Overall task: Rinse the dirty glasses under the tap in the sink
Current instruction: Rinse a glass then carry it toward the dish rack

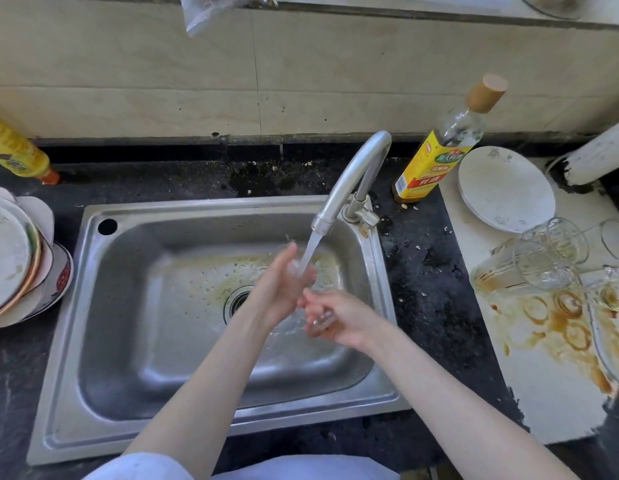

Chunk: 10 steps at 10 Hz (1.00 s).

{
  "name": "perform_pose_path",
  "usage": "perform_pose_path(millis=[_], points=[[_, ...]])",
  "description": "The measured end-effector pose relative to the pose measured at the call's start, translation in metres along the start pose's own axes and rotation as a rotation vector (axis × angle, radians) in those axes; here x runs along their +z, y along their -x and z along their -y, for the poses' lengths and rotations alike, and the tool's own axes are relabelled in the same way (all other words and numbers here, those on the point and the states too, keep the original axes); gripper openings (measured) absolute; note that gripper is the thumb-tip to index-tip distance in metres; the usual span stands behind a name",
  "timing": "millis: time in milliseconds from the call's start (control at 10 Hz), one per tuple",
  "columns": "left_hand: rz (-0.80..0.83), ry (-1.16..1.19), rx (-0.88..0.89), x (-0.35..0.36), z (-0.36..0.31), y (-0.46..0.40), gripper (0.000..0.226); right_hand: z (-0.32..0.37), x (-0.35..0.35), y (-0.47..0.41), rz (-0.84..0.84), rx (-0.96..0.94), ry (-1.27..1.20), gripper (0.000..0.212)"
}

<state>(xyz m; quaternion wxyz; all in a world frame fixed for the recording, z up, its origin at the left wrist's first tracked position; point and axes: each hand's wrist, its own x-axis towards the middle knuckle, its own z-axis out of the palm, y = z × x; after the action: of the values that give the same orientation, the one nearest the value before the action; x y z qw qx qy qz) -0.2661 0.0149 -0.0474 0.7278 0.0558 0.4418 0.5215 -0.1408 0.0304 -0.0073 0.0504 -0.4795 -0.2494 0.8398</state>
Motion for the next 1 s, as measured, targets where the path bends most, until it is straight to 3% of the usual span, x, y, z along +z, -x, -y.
perform_pose_path(millis=[100, 200, 300, 500, 600, 700, 800, 900, 1000], points=[[0.136, 0.080, -0.019, 0.000, -0.014, 0.002, 0.029, 0.004, -0.001, 0.001, 0.127, 0.065, -0.405, 0.024], [-0.165, -0.035, -0.068, 0.000, -0.004, -0.011, 0.032, 0.000, 0.002, -0.009, -0.239, -0.133, 0.646, 0.026], [-0.315, -0.070, -0.045, -0.009, 0.007, -0.017, 0.035, -0.005, -0.001, -0.017, -0.442, -0.339, 1.410, 0.027], [0.078, -0.100, 0.042, -0.016, -0.007, 0.008, 0.038, 0.006, -0.014, -0.008, 0.191, -0.004, 0.089, 0.019], [-0.062, -0.227, 0.121, -0.014, -0.008, 0.006, 0.040, 0.010, -0.007, -0.015, 0.092, -0.087, 0.476, 0.017], [-0.273, -0.435, 0.203, -0.003, -0.004, 0.002, 0.070, 0.008, 0.003, -0.025, -0.266, -0.284, 1.035, 0.026], [-0.240, -0.443, 0.222, 0.003, -0.012, 0.004, 0.100, 0.004, 0.006, -0.023, -0.418, -0.430, 1.049, 0.035], [-0.036, -0.410, 0.193, -0.003, -0.025, 0.008, 0.065, 0.012, 0.002, -0.012, -0.024, -0.252, 0.691, 0.025], [0.095, -0.376, 0.173, -0.003, -0.028, 0.020, 0.042, 0.019, -0.003, -0.004, 0.264, -0.058, 0.459, 0.056]])
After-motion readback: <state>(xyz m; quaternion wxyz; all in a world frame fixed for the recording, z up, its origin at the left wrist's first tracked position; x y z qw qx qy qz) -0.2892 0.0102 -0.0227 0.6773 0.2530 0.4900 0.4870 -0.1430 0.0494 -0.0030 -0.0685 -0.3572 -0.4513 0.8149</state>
